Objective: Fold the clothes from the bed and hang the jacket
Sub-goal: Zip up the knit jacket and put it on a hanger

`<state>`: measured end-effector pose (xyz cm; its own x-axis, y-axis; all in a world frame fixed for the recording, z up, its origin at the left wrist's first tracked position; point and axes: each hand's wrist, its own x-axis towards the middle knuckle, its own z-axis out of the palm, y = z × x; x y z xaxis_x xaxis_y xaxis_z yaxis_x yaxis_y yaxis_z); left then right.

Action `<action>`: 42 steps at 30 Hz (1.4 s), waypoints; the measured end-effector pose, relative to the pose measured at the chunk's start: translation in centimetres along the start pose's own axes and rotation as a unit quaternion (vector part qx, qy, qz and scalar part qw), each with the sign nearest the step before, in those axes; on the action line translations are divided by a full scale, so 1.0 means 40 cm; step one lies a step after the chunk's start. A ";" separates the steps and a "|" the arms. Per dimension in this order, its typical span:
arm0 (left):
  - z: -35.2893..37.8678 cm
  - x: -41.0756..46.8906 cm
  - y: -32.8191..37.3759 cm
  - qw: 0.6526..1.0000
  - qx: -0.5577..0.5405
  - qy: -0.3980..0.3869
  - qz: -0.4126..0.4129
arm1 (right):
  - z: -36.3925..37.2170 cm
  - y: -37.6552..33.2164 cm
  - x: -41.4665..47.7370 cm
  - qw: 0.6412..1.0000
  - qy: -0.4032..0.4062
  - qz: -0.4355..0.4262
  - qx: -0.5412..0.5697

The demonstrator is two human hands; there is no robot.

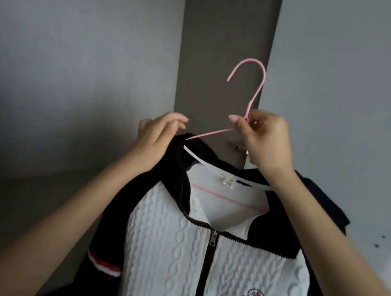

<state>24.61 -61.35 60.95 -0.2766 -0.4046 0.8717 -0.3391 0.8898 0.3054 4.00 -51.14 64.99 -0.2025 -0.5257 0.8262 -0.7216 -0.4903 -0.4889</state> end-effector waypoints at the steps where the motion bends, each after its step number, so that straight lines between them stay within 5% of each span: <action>1: -0.001 0.012 -0.038 1.000 -0.022 0.001 -0.019 | 0.001 0.010 0.010 1.000 0.017 0.008 -0.009; 6: -0.005 0.012 -0.153 0.971 -0.114 -0.168 -0.124 | 0.011 0.055 0.044 0.996 0.064 0.025 -0.060; 9: 0.028 0.019 -0.133 0.966 -0.142 -0.202 -0.080 | 0.013 0.078 0.036 0.994 0.065 0.027 -0.085; 15: 0.091 0.026 -0.099 0.996 -0.020 -0.092 0.010 | -0.054 0.086 0.030 0.997 0.001 0.031 -0.077; 20: 0.093 0.075 -0.045 0.982 0.126 0.015 0.143 | -0.103 0.086 0.062 0.990 -0.104 0.033 -0.089; 22: 0.098 0.096 -0.059 0.994 0.091 0.041 0.049 | -0.115 0.085 0.080 0.986 -0.149 0.025 -0.073; 24: 0.112 0.101 -0.066 0.991 -0.024 0.024 -0.132 | -0.116 0.076 0.095 0.975 -0.211 -0.002 -0.064; 26: 0.130 0.105 -0.063 0.938 -0.129 -0.065 -0.313 | -0.111 0.080 0.110 0.972 -0.223 -0.033 -0.065; 28: 0.136 0.119 -0.057 0.921 -0.090 -0.121 -0.358 | -0.107 0.105 0.125 0.983 -0.171 -0.031 -0.050; 31: 0.119 0.125 -0.024 0.976 0.022 -0.041 -0.214 | -0.104 0.149 0.147 0.994 -0.099 -0.010 -0.044; 33: 0.113 0.109 0.042 0.992 -0.015 -0.055 -0.109 | -0.100 0.155 0.163 0.995 -0.093 -0.006 -0.039; 35: 0.126 0.099 0.102 0.993 0.037 -0.113 -0.022 | -0.090 0.133 0.180 0.995 -0.097 -0.017 -0.022; 39: 0.150 0.142 0.103 0.981 0.177 -0.036 0.069 | -0.055 0.083 0.202 0.993 -0.105 -0.051 0.020; 42: 0.136 0.179 0.040 0.954 0.284 0.018 0.096 | -0.045 0.079 0.204 0.982 -0.145 -0.106 -0.064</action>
<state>17.18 -63.96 65.59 -0.3546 -0.2300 0.9063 -0.7206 0.6849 -0.1081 -1.12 -55.76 70.69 0.1446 -0.6065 0.7818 -0.8084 -0.5281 -0.2601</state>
